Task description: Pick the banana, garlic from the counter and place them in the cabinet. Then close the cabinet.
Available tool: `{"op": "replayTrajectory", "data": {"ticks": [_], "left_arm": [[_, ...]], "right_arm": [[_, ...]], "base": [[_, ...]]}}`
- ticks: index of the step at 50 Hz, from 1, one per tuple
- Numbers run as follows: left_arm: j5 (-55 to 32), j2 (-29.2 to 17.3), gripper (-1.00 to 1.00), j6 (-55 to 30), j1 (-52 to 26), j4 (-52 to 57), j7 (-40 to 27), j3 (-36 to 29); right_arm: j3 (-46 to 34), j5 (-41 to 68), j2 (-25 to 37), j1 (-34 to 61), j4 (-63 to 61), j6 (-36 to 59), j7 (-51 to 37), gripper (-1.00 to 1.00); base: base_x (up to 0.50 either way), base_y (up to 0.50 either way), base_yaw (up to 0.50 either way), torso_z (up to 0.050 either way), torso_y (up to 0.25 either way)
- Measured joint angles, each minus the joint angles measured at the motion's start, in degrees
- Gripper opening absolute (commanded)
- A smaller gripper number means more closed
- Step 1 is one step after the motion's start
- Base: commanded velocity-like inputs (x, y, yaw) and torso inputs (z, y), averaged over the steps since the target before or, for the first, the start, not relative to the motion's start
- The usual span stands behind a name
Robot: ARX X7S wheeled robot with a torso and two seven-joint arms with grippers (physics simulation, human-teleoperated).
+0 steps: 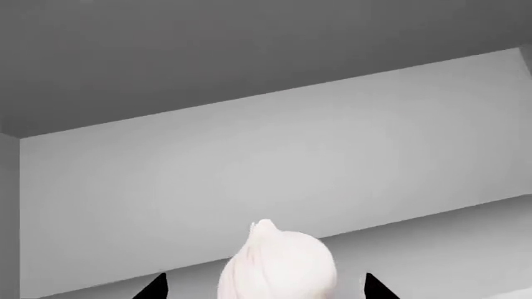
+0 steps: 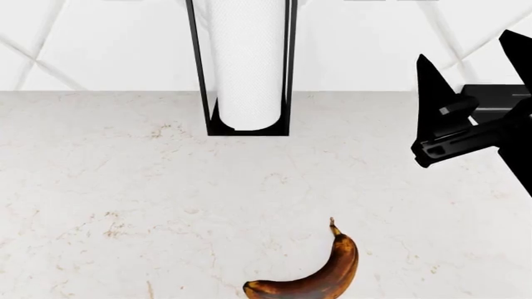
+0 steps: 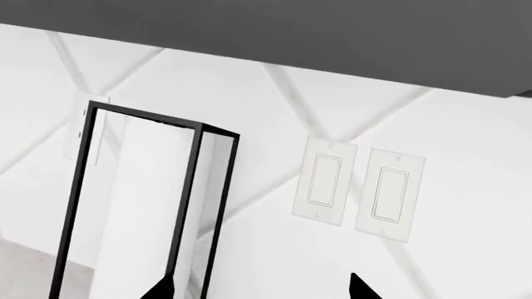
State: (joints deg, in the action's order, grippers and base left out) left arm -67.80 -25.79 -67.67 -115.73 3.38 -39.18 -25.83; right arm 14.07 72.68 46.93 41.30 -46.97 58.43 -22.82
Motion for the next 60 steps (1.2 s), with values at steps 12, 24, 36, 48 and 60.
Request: {"op": "replayTrajectory", "data": {"ticks": [12,24,36,48,60], "left_arm": [[-0.39,-3.15,1.0,5.63,3.61,7.73,3.0,1.16],[-0.34,-7.21,1.0,8.84,5.27,17.01,3.8,3.02],[-5.93,-10.55,1.0,12.93,9.67,29.14,6.89,7.02],[-12.06,-14.16,1.0,17.21,16.76,37.88,10.19,11.28],[-15.62,-17.82,1.0,20.34,27.94,45.33,12.17,13.86]], "right_arm": [[-0.17,-0.4,0.17,-0.08,0.05,-0.46,0.22,1.0],[-0.64,-0.41,0.34,-0.13,0.03,-0.65,0.0,1.0],[-0.26,0.57,0.52,-0.42,-0.3,-0.82,-0.46,1.0],[1.36,2.32,0.83,-0.99,-0.52,-1.07,-1.05,1.0],[1.41,8.01,2.88,-2.0,-1.0,-0.85,-2.82,1.0]], "base": [[0.0,0.0,0.0,-0.008,0.0],[0.0,0.0,0.0,-0.008,0.0],[0.0,0.0,0.0,-0.007,0.0],[0.0,0.0,0.0,-0.008,0.0],[0.0,0.0,0.0,-0.001,0.0]]}}
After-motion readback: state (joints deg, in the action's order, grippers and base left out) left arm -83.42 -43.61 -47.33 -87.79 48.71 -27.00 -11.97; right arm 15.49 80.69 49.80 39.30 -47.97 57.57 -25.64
